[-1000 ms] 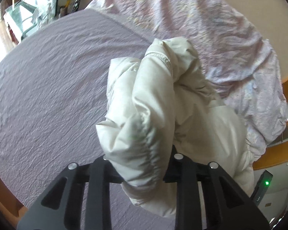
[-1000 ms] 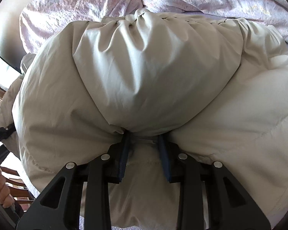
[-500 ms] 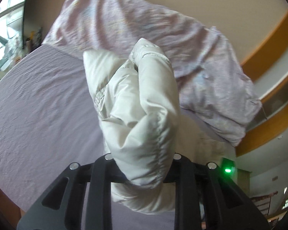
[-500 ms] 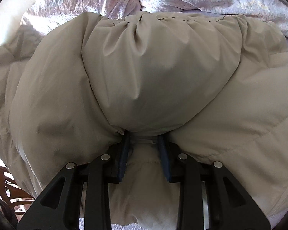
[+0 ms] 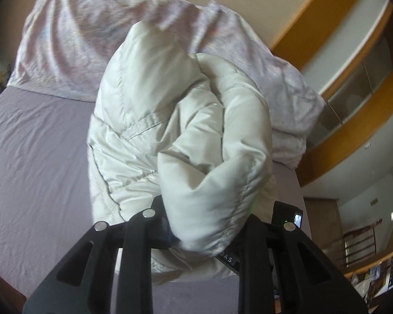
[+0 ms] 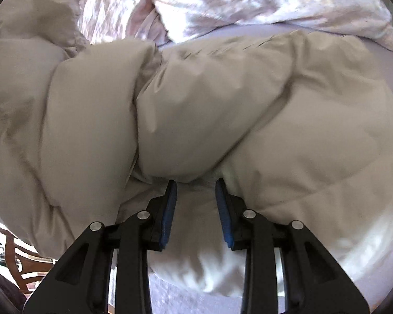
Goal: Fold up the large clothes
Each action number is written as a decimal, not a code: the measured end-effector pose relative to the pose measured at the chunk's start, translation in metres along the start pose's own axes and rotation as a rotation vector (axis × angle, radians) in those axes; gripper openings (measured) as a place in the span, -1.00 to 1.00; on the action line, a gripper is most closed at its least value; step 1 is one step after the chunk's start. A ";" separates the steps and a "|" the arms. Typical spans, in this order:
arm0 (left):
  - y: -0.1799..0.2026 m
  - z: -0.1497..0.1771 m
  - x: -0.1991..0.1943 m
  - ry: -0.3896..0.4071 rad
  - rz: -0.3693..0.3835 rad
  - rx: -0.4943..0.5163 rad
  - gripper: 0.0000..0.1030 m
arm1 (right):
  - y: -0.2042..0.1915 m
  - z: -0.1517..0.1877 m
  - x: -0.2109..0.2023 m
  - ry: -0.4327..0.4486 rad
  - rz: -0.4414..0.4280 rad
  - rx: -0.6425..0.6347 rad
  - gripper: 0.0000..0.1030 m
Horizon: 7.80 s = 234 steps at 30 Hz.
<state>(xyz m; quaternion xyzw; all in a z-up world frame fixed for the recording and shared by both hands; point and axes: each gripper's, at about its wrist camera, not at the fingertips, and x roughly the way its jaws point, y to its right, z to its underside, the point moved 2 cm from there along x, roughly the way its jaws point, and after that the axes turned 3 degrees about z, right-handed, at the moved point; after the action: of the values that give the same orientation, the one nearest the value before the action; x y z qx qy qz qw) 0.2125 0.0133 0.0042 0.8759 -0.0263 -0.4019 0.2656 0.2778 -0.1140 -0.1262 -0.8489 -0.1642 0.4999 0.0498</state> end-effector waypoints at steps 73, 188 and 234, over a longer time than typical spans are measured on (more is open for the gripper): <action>0.113 -0.027 0.058 -0.140 -0.025 0.220 0.36 | 0.206 0.012 -0.068 0.182 0.176 0.342 -0.36; 0.095 0.023 0.163 -0.018 -0.217 0.433 0.90 | 0.152 -0.052 -0.070 0.357 0.072 0.182 -0.53; 0.079 0.046 0.191 0.073 -0.245 0.459 0.97 | 0.154 -0.042 -0.015 0.329 0.210 0.077 -0.55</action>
<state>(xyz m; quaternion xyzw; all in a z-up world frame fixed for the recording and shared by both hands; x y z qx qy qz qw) 0.3219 -0.1239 -0.1136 0.9239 -0.0008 -0.3825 0.0103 0.3423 -0.2606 -0.1309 -0.9290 -0.0454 0.3630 0.0559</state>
